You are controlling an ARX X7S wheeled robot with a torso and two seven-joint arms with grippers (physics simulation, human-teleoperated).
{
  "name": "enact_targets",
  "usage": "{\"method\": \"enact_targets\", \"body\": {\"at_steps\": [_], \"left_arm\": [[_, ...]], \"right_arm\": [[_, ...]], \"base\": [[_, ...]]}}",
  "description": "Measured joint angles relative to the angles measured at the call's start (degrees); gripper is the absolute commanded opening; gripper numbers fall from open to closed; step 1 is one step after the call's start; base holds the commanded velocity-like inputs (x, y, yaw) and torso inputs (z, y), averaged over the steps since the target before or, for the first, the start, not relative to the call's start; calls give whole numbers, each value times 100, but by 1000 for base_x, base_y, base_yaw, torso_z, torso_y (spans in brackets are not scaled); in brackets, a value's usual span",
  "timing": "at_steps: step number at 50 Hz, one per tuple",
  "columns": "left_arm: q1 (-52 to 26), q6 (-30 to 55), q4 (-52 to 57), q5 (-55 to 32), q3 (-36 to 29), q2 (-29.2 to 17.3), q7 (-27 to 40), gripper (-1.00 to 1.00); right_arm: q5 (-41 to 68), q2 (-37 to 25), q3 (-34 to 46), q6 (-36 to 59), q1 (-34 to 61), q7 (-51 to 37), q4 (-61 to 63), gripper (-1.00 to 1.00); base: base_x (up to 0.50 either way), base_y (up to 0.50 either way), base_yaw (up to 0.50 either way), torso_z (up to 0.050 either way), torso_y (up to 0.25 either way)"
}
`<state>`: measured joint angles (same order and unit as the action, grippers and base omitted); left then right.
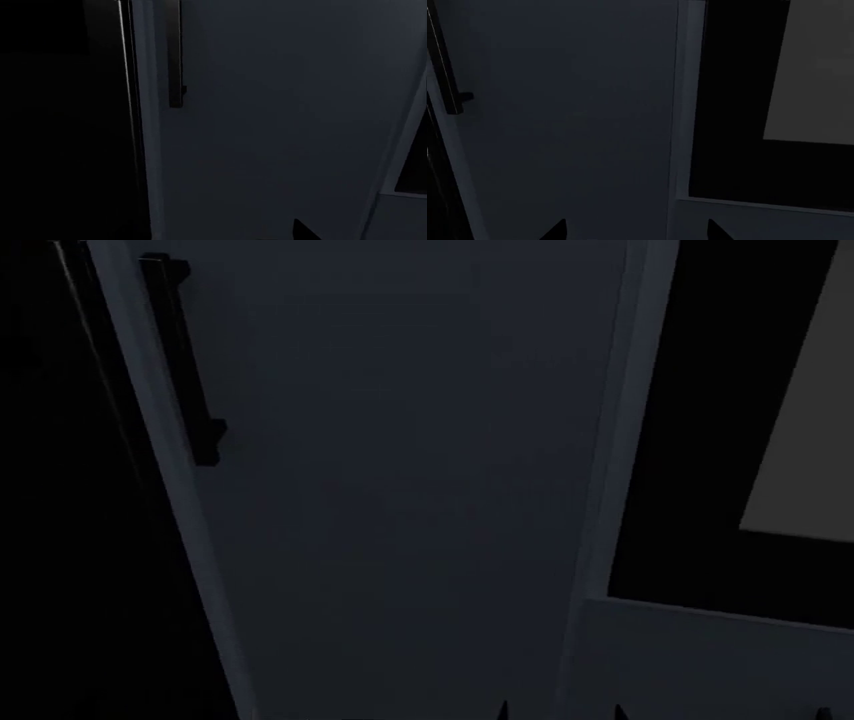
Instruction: Navigate to the hood.
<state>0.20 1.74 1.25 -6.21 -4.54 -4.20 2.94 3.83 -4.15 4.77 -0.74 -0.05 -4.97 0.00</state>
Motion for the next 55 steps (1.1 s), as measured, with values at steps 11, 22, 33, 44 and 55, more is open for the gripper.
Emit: {"method": "enact_targets", "body": {"at_steps": [11,22,33,44,55], "left_arm": [[-19,-16,-34,-128,-80,-92,77,100],[-22,-9,-22,-234,-156,-167,153,100],[-18,0,3,-323,-232,-239,234,100],[-14,-7,15,-391,-306,-307,310,100],[-29,-45,-23,-456,-365,-368,366,100]], "right_arm": [[69,-73,101,-22,17,-122,-26,100],[138,-141,175,-8,31,-248,-29,100],[182,-216,269,-15,26,-349,-13,100],[238,-284,353,1,22,-437,14,100],[291,-332,431,-23,46,-510,-27,100]], "base": [[0,0,500,0,0],[0,0,500,0,0],[0,0,500,0,0],[0,0,500,0,0],[0,0,500,0,0]]}}
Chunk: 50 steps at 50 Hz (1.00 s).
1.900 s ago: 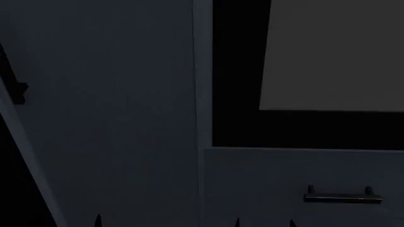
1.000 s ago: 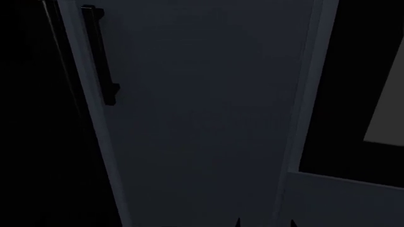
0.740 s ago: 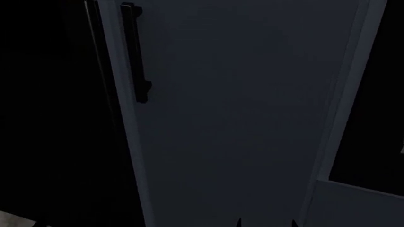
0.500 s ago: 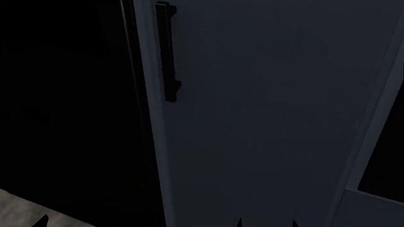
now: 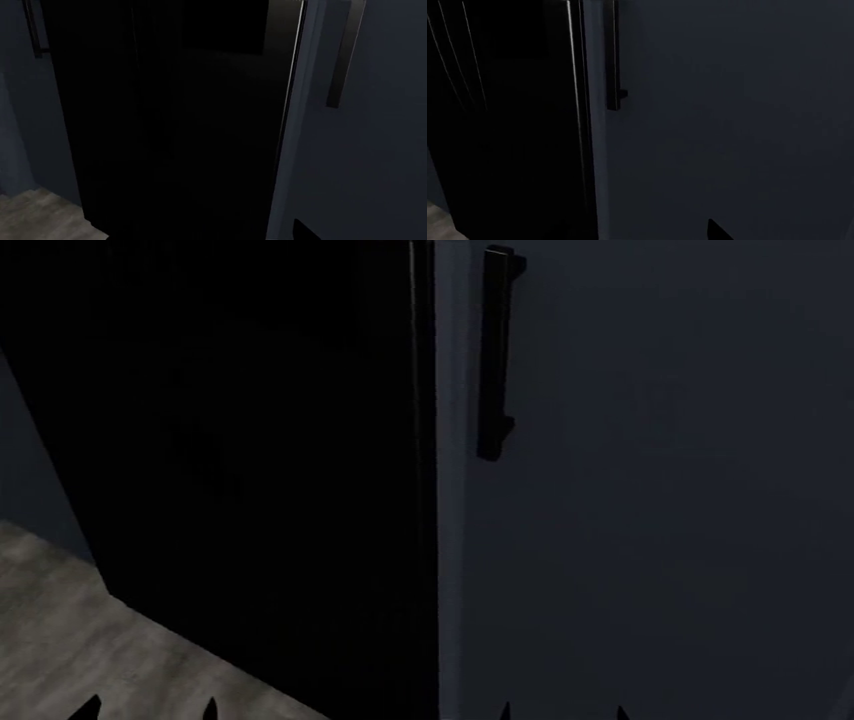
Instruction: Navigate to the hood.
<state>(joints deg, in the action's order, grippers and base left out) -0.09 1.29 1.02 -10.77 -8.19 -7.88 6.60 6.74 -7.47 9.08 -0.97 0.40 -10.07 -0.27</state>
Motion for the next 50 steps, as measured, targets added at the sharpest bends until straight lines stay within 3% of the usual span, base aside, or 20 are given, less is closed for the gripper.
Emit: {"method": "enact_targets", "body": {"at_steps": [50], "left_arm": [[-23,-44,-7,-208,-226,-197,226,100]], "right_arm": [[196,-204,260,-23,32,-242,-10,100]], "base": [[0,0,500,0,0]]}}
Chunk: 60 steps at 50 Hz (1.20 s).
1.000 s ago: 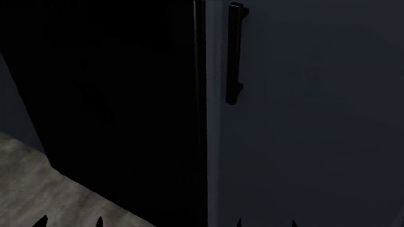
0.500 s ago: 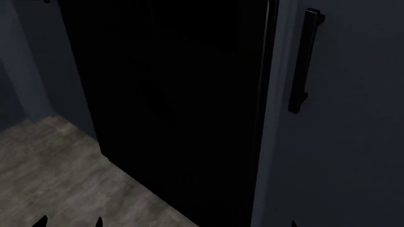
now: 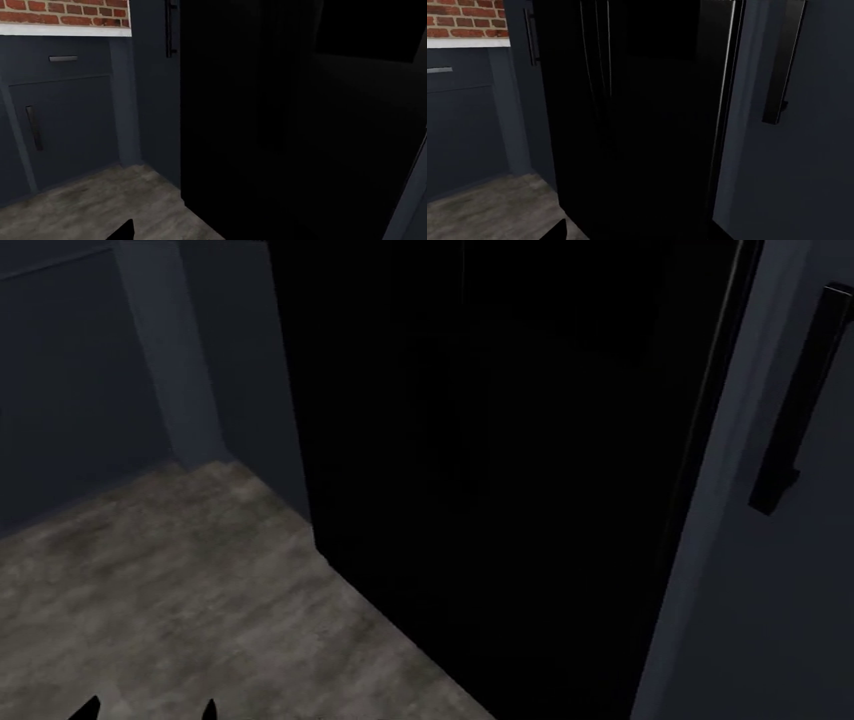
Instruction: Navigate to the hood.
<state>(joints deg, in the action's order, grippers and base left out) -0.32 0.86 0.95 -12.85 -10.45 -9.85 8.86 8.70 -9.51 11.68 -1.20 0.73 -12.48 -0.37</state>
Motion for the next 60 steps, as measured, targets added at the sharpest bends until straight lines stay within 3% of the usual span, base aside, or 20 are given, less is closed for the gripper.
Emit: {"method": "enact_targets", "body": {"at_steps": [60], "left_arm": [[-38,-97,-52,-155,-213,-172,173,100]], "right_arm": [[217,-164,212,-19,55,-173,-34,100]], "base": [[0,0,500,0,0]]}}
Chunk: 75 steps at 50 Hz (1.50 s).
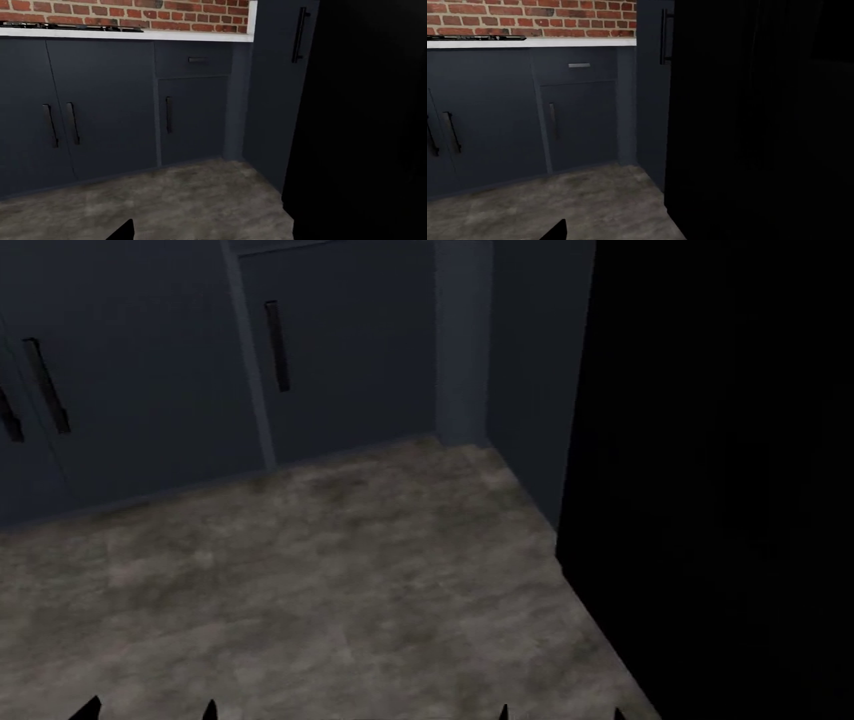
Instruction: Navigate to the hood.
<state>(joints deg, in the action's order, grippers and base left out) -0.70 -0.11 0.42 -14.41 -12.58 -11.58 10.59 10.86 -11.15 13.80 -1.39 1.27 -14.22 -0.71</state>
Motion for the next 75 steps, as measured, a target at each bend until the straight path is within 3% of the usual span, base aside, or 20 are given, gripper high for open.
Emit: {"method": "enact_targets", "body": {"at_steps": [62,75], "left_arm": [[-20,-24,5,-176,-146,-146,157,100],[-16,-12,20,-194,-185,-168,201,100]], "right_arm": [[110,-127,199,-38,35,-183,-15,100],[111,-134,218,60,65,-289,-21,100]], "base": [[0,0,500,0,0],[0,63,30,0,0]]}}
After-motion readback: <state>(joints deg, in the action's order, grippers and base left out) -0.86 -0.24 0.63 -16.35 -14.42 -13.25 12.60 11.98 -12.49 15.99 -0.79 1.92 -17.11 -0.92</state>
